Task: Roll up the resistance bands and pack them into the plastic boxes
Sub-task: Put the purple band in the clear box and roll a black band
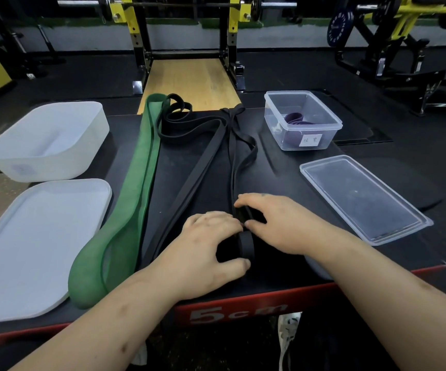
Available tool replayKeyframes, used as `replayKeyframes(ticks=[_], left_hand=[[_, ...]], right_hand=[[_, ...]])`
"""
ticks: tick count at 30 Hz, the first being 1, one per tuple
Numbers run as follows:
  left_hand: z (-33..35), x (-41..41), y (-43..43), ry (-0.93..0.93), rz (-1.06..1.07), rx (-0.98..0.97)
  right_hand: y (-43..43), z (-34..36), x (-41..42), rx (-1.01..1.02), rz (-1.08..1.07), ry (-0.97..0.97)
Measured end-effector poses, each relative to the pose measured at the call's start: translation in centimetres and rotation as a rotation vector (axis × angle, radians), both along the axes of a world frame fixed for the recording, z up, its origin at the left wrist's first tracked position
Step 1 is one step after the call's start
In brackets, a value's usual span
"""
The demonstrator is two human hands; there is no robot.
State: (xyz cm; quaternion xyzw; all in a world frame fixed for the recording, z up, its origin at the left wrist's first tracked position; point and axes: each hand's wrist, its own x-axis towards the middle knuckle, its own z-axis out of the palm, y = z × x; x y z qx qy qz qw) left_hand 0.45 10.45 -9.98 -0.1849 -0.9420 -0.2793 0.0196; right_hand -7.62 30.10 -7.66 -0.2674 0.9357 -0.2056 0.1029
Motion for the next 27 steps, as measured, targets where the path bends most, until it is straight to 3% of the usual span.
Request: replayKeyframes(ticks=[10,20,27], left_hand=[[0.1,-0.2,0.1,0.002,-0.013,-0.014],[-0.1,-0.1,-0.4,0.004,-0.013,-0.072],[0.6,0.1,-0.1,-0.092,0.08,0.034]], right_hand=[[3.0,0.3,3.4,-0.148,0.071,-0.258],[3.1,-1.1,2.7,-0.141,0.178,-0.151],[3.2,-1.4,2.5,-0.133,0.15,-0.09]])
